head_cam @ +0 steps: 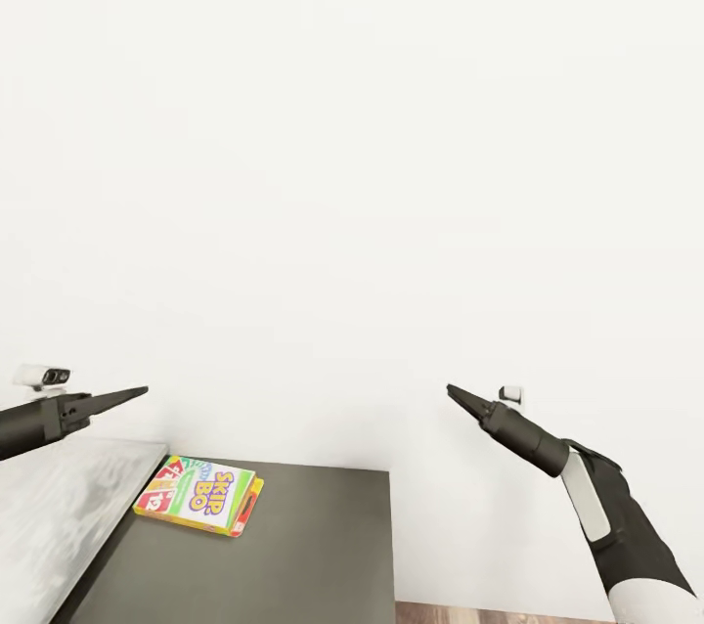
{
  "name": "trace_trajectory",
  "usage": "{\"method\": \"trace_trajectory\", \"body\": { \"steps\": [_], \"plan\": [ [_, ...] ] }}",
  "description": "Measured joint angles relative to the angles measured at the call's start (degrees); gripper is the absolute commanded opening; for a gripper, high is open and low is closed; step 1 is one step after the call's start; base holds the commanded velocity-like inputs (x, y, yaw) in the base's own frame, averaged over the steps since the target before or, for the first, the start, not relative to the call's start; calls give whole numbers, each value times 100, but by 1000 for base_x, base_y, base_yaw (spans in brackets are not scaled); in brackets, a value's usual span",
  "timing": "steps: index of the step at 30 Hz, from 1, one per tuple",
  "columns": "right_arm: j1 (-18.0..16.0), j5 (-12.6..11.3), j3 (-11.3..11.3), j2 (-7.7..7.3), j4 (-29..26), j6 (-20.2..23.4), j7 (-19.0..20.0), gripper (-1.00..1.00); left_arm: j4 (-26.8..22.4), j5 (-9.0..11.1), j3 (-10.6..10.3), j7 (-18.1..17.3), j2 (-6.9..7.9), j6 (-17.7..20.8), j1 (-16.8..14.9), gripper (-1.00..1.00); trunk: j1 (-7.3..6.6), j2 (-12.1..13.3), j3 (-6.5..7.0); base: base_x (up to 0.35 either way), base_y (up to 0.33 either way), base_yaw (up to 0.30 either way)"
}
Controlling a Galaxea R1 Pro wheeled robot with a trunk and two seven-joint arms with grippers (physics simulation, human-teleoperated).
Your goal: Put all the toys in the child's room - the three board games (two on the bed and one on the table), the two jigsaw puzzles on the table, and the tennis ball on the table - inside the toy box on the table in the child's room.
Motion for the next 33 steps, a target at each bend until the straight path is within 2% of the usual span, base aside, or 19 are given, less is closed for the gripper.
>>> {"method": "trace_trajectory", "body": {
  "steps": [3, 6, 26, 32, 33],
  "plan": [
    [-7, -13, 14, 2, -8, 12, -16, 100, -96, 90, 96, -94, 4, 18, 96, 100, 0, 0, 0, 0, 0, 0],
    [-9, -17, 18, 2, -13, 17, -29, 100, -193, 97, 182, -95, 6, 29, 144, 100, 0, 0, 0, 0, 0, 0],
    [-11, -22, -10, -91, -11, 95, -48, 100, -246, 68, 184, -95, 1, 51, 152, 100, 0, 1, -28, 0, 0, 0],
    [-11, -25, -6, -227, -5, 103, -39, 100, -246, 55, 163, 96, -29, 62, 152, 100, 0, 1, -73, 0, 0, 0],
    [-11, -24, -6, -248, -1, 104, -36, 100, -245, 41, 161, 720, -41, 62, 152, 100, 1, 1, -82, 0, 0, 0]
  ]
}}
